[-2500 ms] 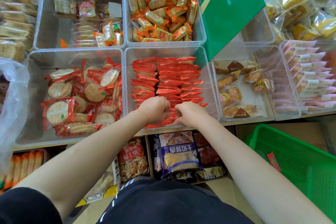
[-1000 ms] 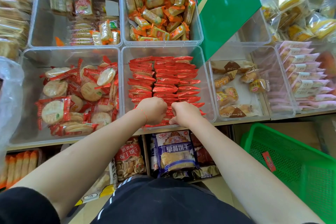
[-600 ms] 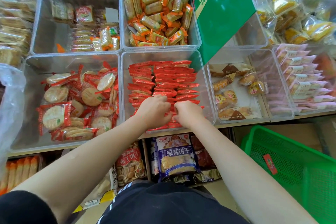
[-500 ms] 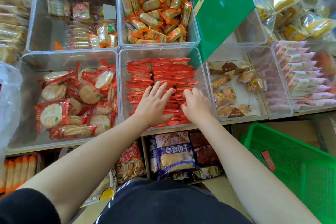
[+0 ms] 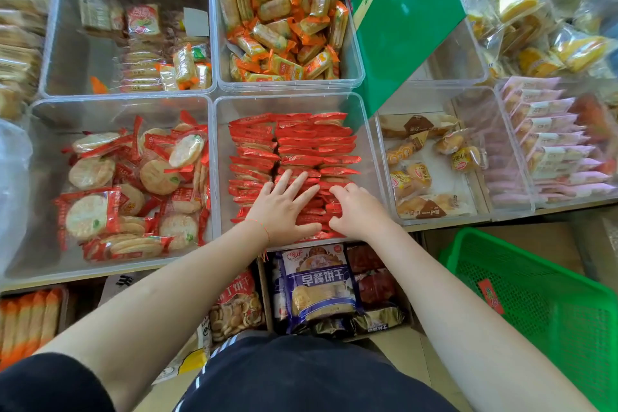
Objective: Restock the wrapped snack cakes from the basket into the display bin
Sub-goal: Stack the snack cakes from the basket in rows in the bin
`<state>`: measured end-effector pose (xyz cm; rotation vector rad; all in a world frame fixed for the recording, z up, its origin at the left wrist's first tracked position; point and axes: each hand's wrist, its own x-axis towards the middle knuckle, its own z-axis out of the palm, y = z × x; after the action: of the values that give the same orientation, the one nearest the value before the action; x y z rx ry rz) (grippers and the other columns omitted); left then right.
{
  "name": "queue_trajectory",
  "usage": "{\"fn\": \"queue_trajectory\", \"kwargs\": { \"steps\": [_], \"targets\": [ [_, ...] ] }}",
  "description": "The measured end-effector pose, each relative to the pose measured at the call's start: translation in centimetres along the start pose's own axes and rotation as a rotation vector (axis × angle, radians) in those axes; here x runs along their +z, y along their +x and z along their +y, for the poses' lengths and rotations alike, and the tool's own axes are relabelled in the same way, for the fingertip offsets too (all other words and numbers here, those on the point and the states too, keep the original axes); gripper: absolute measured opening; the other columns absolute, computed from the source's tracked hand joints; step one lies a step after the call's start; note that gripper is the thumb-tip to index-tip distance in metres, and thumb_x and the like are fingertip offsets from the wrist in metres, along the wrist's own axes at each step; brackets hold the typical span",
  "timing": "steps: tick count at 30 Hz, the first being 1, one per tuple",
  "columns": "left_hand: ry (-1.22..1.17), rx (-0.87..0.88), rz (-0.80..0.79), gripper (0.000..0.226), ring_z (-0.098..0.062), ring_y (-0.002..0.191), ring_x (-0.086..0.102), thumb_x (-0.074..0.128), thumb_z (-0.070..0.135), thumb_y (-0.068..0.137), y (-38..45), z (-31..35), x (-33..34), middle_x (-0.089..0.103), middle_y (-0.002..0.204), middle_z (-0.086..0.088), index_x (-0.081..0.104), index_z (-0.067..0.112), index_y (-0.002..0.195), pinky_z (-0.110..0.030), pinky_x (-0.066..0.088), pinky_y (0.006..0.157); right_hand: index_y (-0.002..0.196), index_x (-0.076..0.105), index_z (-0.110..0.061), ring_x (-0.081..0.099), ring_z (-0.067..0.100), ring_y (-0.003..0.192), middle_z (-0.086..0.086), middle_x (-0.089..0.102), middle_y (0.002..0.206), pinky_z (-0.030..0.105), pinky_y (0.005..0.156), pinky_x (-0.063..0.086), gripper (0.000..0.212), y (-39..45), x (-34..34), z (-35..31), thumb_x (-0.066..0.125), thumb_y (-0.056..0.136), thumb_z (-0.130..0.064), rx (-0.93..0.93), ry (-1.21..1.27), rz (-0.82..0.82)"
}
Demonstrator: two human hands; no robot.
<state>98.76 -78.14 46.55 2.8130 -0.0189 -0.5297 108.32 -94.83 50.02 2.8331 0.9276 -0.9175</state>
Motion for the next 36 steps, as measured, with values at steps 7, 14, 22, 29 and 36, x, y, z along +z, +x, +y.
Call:
{"fn": "queue_trajectory", "kwargs": {
  "steps": [7,14,22,29,36],
  "targets": [
    [-0.021,-0.296,0.32,0.06,-0.03,0.149,0.008,0.036,0.032,0.097,1.6,-4.2,-3.2,0.015,0.161,-0.009,0.021,0.02,0.153,-0.05,0.01,0.119,0.138,0.04,-0.018,0.04,0.03,0.128,0.011,0.045,0.14,0.045,0.104,0.035,0.05,3.7,-1.8,-3.0,0.053,0.091,-0.026,-0.062,-0.025,0.385],
    [0.373,-0.424,0.001,0.077,-0.039,0.14,0.026,0.011,0.062,0.096,2.5,-5.2,-4.0,0.027,0.155,-0.018,0.028,0.01,0.15,-0.055,0.013,0.115,0.152,0.02,-0.042,0.003,0.028,0.15,0.006,0.002,0.164,0.053,0.118,0.011,0.061,7.3,-1.6,-6.1,0.041,0.096,-0.031,-0.198,-0.139,0.168],
    [0.195,-0.228,0.141,0.063,-0.034,0.146,0.014,0.03,0.049,0.099,5.2,-7.6,-5.7,0.017,0.159,-0.017,0.026,0.013,0.149,-0.05,0.023,0.113,0.136,0.05,-0.029,0.035,0.036,0.132,0.016,0.037,0.148,0.05,0.105,0.031,0.041,8.1,-2.7,-7.0,0.044,0.095,-0.03,-0.186,-0.107,0.336],
    [0.193,-0.32,0.106,0.066,-0.032,0.149,0.005,0.023,0.042,0.099,6.4,-8.5,-3.9,0.004,0.163,-0.011,0.005,0.011,0.155,-0.051,0.012,0.118,0.155,0.017,-0.02,0.006,0.026,0.15,0.009,0.009,0.163,0.048,0.12,0.01,0.07,11.1,-3.1,-7.1,0.046,0.095,-0.039,-0.202,-0.075,0.318],
    [0.243,-0.436,0.071,0.074,-0.041,0.141,0.024,0.027,0.052,0.093,6.2,-8.1,-4.8,0.019,0.159,-0.015,0.018,0.007,0.152,-0.051,0.024,0.113,0.153,0.024,-0.016,0.019,0.022,0.148,0.006,0.03,0.158,0.051,0.119,0.01,0.09,12.7,-3.7,-5.2,0.031,0.087,-0.075,-0.098,-0.226,0.285]
  ]
}}
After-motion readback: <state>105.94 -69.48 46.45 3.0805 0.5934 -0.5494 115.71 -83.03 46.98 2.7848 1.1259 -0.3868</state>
